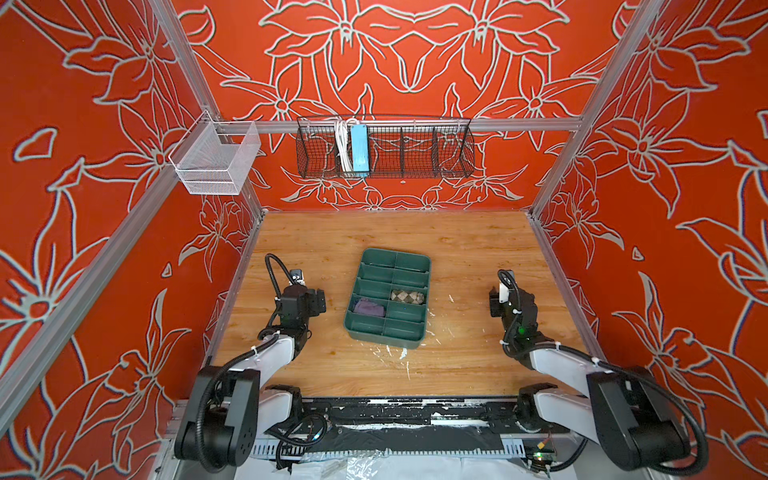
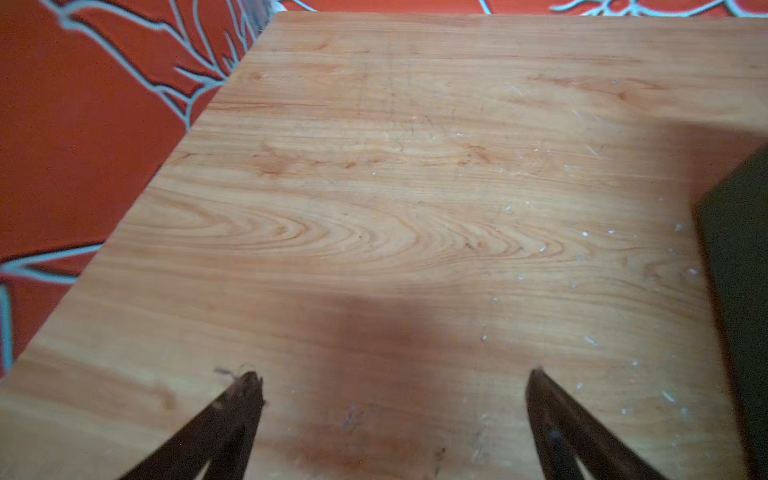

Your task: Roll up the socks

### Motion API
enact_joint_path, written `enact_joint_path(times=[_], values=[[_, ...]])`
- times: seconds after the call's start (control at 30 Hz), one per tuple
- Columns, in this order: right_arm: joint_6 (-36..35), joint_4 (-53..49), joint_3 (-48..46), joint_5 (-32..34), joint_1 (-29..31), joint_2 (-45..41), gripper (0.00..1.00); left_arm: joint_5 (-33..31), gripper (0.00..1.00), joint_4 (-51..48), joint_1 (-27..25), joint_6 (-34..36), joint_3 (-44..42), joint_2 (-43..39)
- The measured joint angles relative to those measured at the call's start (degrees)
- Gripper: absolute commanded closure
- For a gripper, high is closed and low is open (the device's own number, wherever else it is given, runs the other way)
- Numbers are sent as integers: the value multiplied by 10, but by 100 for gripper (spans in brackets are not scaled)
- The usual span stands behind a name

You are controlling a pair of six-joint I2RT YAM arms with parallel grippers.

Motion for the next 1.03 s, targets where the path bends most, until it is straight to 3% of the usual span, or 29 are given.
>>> enact_joint_path(times=[0.13,0.27,0.3,1.03], values=[[0,95,-2,-82,-22,100,39,71,3,37,15,13,8,66],[7,78,13,-117,-37,114,33,102,3,42,31,13,20,68],[12,69,25,-123,-45,115,3,108,3,45,32,13,22,68],[32,48,50,-143,-62,114,2,143,3,47,43,12,24,68]])
